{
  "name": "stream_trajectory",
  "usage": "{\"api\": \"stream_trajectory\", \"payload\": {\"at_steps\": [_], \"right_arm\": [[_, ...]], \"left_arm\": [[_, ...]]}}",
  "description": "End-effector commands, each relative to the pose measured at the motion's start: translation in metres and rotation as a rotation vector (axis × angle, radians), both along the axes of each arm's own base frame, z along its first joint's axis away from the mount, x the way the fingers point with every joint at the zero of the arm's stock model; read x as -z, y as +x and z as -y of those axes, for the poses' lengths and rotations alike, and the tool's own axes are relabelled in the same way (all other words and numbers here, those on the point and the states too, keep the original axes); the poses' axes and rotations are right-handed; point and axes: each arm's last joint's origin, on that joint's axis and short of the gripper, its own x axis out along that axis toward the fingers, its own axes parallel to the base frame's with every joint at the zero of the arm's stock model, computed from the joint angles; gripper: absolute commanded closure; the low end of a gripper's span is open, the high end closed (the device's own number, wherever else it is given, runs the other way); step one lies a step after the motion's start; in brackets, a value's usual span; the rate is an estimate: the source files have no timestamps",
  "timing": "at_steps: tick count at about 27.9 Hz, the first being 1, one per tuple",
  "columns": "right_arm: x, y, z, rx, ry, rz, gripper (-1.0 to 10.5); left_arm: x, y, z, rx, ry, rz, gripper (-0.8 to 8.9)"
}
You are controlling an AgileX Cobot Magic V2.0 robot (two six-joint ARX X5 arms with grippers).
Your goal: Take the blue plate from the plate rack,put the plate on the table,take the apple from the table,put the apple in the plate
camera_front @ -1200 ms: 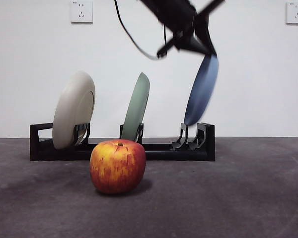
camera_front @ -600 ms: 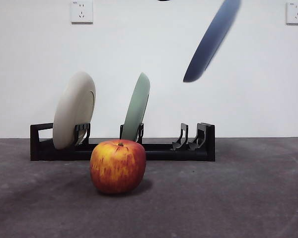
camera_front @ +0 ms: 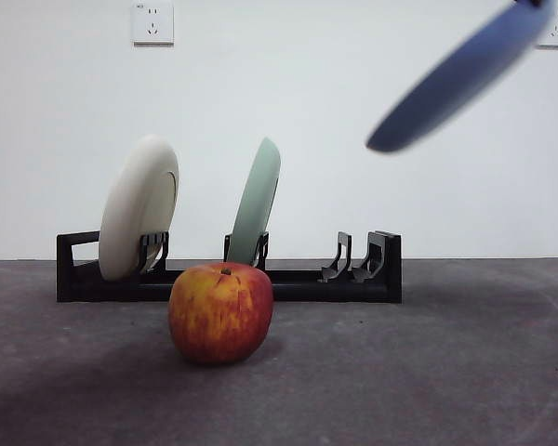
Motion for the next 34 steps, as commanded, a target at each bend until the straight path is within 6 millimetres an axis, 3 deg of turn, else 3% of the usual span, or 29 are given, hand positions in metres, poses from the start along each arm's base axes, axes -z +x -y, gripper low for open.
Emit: {"api": "stream_trajectory", "payload": {"at_steps": [1,11,18,27,34], "right_arm": [[-0.001,-0.011,0.001,0.035,-0.048,-0.008,9.5],[-0.004,-0.019,0.001,0.01,-0.04,0.008,9.5],[-0.004,-0.019,0.0,-0.005,-0.032,0.008,9.5],[-0.004,-0.019,0.0,-0.015,-0.03,0.008,9.5],[-0.004,-0.019,0.0,-0.015,-0.03,0.008,9.5]], "left_arm": [[0.018,-0.004,0.01,0.033,0.074,0.0,8.22],[0.065,-0.037,0.024,0.05,0.403,0.138,8.21],[0.093,-0.044,0.028,0.088,0.508,0.121,8.21],[0.121,-0.04,0.034,0.111,0.514,0.122,8.22],[0.131,-0.04,0.036,0.117,0.503,0.105,8.22]]}}
